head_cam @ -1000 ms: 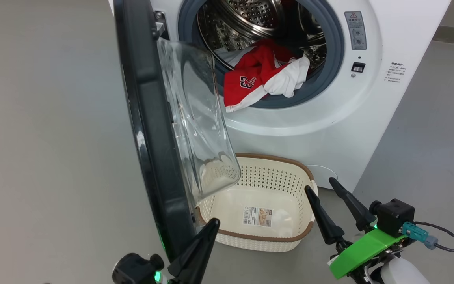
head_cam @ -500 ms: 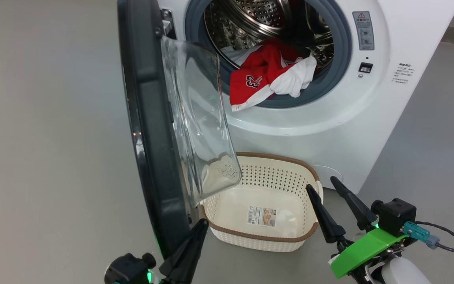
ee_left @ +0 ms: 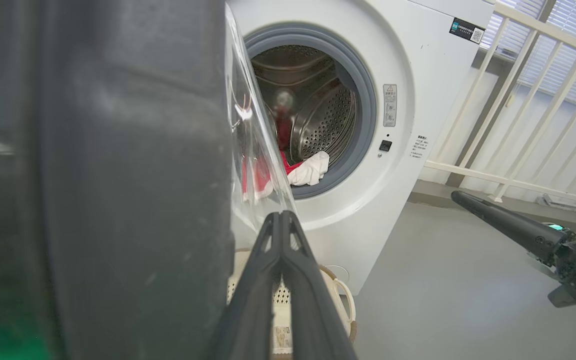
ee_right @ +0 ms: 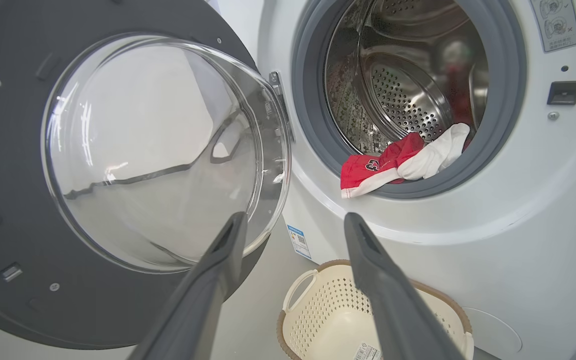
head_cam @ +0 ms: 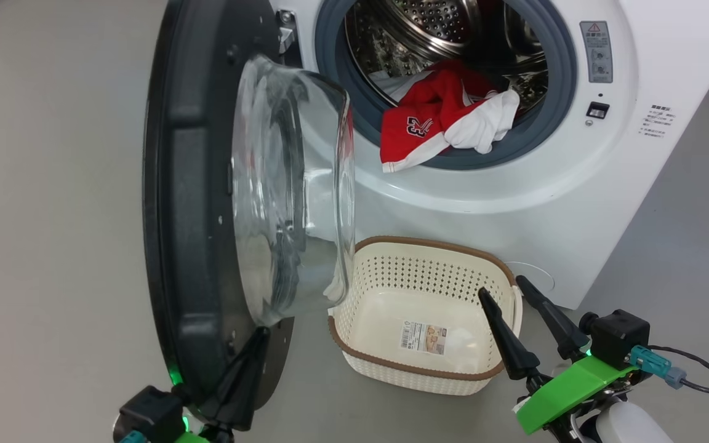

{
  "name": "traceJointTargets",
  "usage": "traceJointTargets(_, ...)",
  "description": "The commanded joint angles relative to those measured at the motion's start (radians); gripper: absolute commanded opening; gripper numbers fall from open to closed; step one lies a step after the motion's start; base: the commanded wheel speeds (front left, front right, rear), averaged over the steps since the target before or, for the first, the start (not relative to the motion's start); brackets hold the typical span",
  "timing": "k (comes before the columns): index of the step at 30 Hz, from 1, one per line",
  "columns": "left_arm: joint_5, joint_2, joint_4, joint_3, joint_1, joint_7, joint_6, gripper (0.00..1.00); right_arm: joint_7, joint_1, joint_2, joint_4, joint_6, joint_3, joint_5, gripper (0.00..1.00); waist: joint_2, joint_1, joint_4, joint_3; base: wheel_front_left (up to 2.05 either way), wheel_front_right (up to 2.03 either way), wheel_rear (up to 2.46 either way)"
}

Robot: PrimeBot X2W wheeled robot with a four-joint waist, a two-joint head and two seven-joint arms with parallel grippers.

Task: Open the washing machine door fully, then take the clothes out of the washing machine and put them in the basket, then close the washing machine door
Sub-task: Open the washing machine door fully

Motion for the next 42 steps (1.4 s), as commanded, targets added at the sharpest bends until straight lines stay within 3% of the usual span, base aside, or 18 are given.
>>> traceJointTargets(1,-0.009,0.025,-0.013,0.059,-0.042,-0.012,0.02,0.0,-0.012,-0.026,0.002,-0.019,0.002,0.025,0.016,1.0,0.0,-0.0001,0.008,0.001,0.0,0.0,0.0)
traceJointTargets(20,-0.048,0.088,0.005,0.155,-0.046,-0.012,0.055,0.0,-0.012,-0.049,-0.001,-0.023,0.002,0.02,0.004,1.0,0.0,-0.0001,0.048,0.037,0.0,0.0,0.0)
traceJointTargets(42,-0.106,0.245,0.152,0.292,-0.15,0.016,0.033,0.0,-0.012,-0.087,0.011,-0.016,0.002,0.032,-0.007,1.0,0.0,-0.0001,0.056,0.094,0.0,0.0,0.0)
